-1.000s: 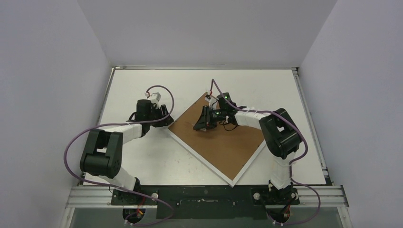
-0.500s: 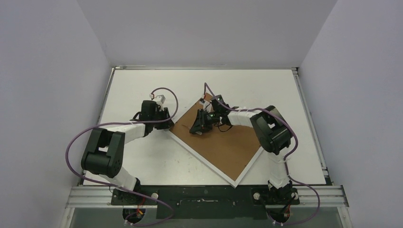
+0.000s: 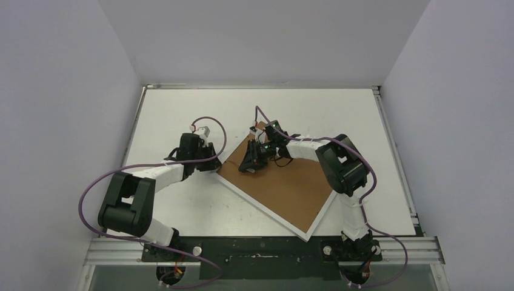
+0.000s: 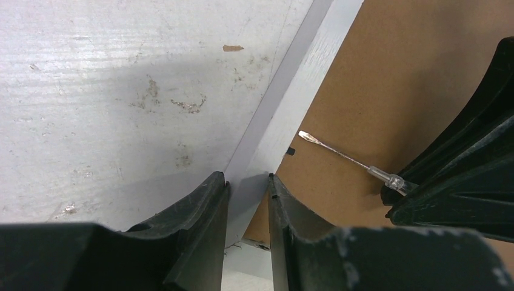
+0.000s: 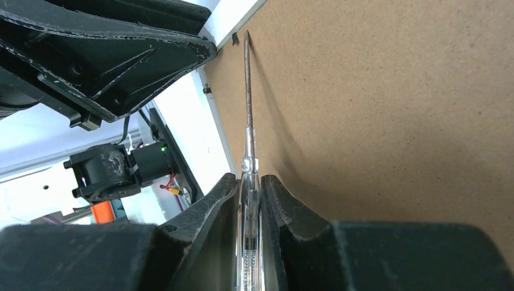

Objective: Take the photo out of the frame
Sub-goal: Release the photo frame item from the photo frame.

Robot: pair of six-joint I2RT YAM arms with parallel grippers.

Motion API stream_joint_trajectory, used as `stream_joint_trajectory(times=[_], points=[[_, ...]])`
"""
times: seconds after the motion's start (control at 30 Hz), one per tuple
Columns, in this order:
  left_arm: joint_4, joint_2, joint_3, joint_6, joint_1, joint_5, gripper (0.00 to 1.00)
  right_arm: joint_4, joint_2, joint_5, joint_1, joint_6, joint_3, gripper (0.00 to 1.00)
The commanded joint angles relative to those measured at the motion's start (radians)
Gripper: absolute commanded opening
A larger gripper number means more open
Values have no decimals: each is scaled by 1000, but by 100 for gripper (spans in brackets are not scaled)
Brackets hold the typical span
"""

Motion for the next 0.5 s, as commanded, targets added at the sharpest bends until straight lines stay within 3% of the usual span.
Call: stream_joint_trajectory(times=[0.0,0.3,0.47], points=[[-6,-44,-8,-28,-1,10,25,-31,4,-17,-2,-28,24,5],[29,-67,-2,-65,13,70,36,-220,10,-14,15,-264,88,5],[82,-78,-25,-102,17,90,37,-302,37,-23,31,-358,137,5]])
